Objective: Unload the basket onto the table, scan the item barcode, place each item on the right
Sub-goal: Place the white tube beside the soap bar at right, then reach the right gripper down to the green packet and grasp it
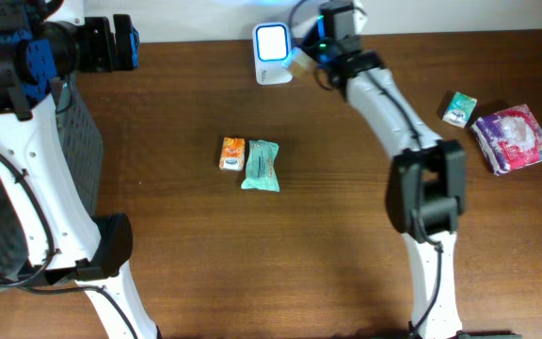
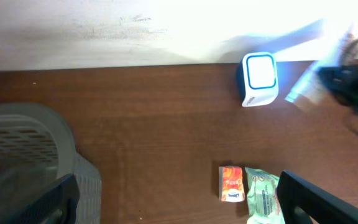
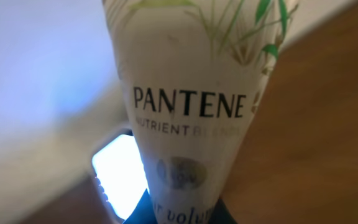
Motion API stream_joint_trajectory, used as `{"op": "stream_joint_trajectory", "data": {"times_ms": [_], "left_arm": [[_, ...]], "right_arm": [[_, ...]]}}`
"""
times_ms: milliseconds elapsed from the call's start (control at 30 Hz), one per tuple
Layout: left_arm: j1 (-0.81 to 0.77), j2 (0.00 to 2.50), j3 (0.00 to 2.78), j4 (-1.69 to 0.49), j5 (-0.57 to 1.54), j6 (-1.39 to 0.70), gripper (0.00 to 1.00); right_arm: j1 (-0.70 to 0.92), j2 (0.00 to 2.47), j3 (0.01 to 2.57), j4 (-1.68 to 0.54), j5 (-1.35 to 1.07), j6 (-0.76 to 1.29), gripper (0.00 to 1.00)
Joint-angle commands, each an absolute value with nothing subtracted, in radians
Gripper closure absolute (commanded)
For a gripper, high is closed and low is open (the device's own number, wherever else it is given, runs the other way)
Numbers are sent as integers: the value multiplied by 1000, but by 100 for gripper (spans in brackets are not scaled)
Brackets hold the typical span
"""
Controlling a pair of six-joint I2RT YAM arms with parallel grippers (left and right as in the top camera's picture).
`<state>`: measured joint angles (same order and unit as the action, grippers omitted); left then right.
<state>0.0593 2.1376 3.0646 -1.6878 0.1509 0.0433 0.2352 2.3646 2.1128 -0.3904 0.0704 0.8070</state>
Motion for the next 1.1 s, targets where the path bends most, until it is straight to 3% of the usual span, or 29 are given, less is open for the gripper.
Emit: {"op": "stream_joint_trajectory", "data": {"times_ms": [0,100,200,333,367,400,433,500,567,633,700,833,967,1000,1033,1067], "left_arm": [[62,2133,3064,-1688,161,38,1],[62,2133,3064,-1688,161,38,1],[62,2133,3064,-1688,161,38,1],[62,2133,3064,-1688,161,38,1],[62,2133,3064,-1688,161,38,1],[62,2133,3064,-1688,161,38,1],[62,2133,3064,-1688,161,38,1],[62,2133,3064,-1688,161,38,1],[61,2133,3064,-1688,161,38,1],[61,2133,3064,-1688,161,38,1],[61,2133,3064,-1688,161,38,1],[61,2133,3064,-1688,161,38,1],[61,2133,3064,-1688,161,38,1],[61,2133,3064,-1688,161,38,1],[61,2133,3064,-1688,161,38,1],[61,2133,3064,-1688,161,38,1]], "right_arm": [[107,2185,2144,-542,123,537,96],[-2,2193,2143,-837,102,176,96],[-87,2220,2143,-1044,109,-58,96],[-216,2247,2143,-1184,221,-97,96],[-240,2247,2142,-1195,222,-97,93],[-270,2247,2143,-1203,222,-97,74],[-291,2247,2142,-1216,221,-96,65],[-313,2247,2143,-1238,218,-39,57],[-312,2247,2143,-1250,171,-10,37],[-295,2247,2143,-1250,98,-10,26],[-264,2247,2143,-1251,-12,-10,25],[-143,2247,2143,-1289,-466,-11,25],[37,2247,2138,-1384,-538,-73,24],[80,2247,2129,-1394,-535,-94,20],[134,2247,2112,-1391,-534,-97,7],[174,2247,2091,-1378,-535,-97,0]]}}
